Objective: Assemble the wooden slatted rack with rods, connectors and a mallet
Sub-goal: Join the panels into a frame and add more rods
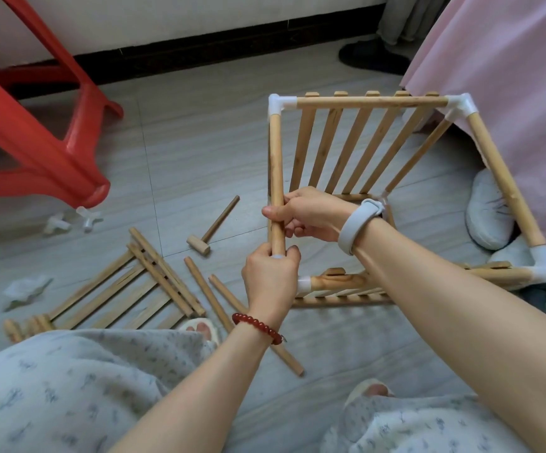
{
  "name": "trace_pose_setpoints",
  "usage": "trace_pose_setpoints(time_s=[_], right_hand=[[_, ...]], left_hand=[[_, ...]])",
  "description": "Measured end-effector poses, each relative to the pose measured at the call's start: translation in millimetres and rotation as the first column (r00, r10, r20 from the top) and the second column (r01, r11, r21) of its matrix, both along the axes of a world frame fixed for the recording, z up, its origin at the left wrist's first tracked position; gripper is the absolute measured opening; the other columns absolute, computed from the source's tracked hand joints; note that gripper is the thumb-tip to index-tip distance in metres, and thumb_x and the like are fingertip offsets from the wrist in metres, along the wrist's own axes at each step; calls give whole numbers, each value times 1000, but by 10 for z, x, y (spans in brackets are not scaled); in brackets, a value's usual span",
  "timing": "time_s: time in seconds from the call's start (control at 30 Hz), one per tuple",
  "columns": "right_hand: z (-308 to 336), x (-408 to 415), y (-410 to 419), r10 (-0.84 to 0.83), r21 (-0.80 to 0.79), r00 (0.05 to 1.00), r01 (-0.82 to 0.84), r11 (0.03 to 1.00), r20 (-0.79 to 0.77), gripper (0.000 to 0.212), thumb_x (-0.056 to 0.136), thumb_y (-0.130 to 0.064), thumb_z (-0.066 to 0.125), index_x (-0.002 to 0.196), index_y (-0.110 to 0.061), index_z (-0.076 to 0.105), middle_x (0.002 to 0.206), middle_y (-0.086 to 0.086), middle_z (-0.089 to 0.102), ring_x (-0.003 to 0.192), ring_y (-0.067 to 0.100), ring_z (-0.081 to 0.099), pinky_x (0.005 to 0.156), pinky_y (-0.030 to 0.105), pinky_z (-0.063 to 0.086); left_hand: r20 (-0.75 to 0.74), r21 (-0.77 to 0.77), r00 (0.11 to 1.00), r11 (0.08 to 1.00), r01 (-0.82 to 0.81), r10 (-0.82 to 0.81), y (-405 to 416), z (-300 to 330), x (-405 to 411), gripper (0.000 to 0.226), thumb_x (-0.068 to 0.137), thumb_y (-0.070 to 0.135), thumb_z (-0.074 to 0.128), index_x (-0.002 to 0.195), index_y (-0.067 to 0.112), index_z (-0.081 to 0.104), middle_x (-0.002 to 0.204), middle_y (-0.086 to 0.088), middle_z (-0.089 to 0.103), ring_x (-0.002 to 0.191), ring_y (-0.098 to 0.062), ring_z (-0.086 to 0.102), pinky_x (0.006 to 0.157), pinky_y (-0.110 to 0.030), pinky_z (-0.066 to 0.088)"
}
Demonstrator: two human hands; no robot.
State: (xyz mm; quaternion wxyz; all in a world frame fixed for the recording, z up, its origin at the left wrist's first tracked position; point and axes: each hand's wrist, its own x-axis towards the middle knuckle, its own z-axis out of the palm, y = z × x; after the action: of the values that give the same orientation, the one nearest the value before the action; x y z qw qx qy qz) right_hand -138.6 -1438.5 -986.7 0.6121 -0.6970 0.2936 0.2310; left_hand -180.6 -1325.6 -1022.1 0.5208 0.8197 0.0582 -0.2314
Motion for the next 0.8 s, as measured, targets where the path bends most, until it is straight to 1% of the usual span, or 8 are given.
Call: trace_pose_setpoints(time_s=[0.17,0.37,0.43,0.5,0.57,0.7,0.73,0.8], right_hand=[[-3,-60,48,67,-21,998,-68,997,-19,15,88,-22,66,90,-8,61,69,1,56,56,8,47,56,19,39],[39,-144,22,316,-228,949,-309,923,-7,27,89,-37,62,100,-13,69,107,-3,62,102,11,53,89,28,39],[84,-92,-144,335,-378,941,-295,878,42,34,92,-39,57,114,-14,64,118,-2,60,106,10,52,87,26,39],[87,48,-344,279,-584,948,-142,800,152,38,95,-37,50,125,-14,56,124,1,57,110,13,52,91,30,43],[54,224,-512,262,-748,936,3,663,236,34,98,-30,44,128,-15,51,128,3,52,117,19,48,100,41,40],[57,755,-784,401,-927,878,115,356,263,41,96,-13,39,136,-19,43,141,1,40,132,18,33,107,42,25],[69,907,-842,414,-944,881,97,316,230,46,95,-11,40,140,-20,38,147,0,33,138,17,26,111,45,19],[56,1214,-944,402,-946,902,19,324,156,57,93,-8,40,147,-22,26,154,-1,24,144,17,14,115,53,7]], left_hand=[[-48,-22,999,1000,-7,5,-26,16,35,31,88,27,62,62,17,48,58,2,48,55,-15,47,51,-25,34],[-48,-5,998,999,45,-45,77,-47,-53,32,86,32,62,65,14,48,60,0,49,58,-16,49,55,-28,37],[-20,-25,998,998,60,-61,70,-58,-8,33,86,33,63,66,12,47,61,-2,48,58,-17,47,57,-30,38],[36,-17,994,995,101,-100,58,-44,55,34,87,32,62,65,13,44,61,-1,45,56,-15,45,54,-24,38],[59,23,987,989,148,-149,62,-51,96,32,89,30,60,66,14,45,61,1,44,54,-12,43,51,-20,36],[71,93,973,973,212,-219,73,-52,344,34,91,34,56,67,15,46,62,2,45,55,-12,44,51,-23,36],[80,113,967,966,230,-240,81,-36,435,35,92,36,55,66,16,45,61,3,45,55,-11,44,51,-23,35],[102,168,950,946,277,-296,122,0,644,38,94,40,52,64,19,42,61,5,45,55,-10,43,49,-22,33]])
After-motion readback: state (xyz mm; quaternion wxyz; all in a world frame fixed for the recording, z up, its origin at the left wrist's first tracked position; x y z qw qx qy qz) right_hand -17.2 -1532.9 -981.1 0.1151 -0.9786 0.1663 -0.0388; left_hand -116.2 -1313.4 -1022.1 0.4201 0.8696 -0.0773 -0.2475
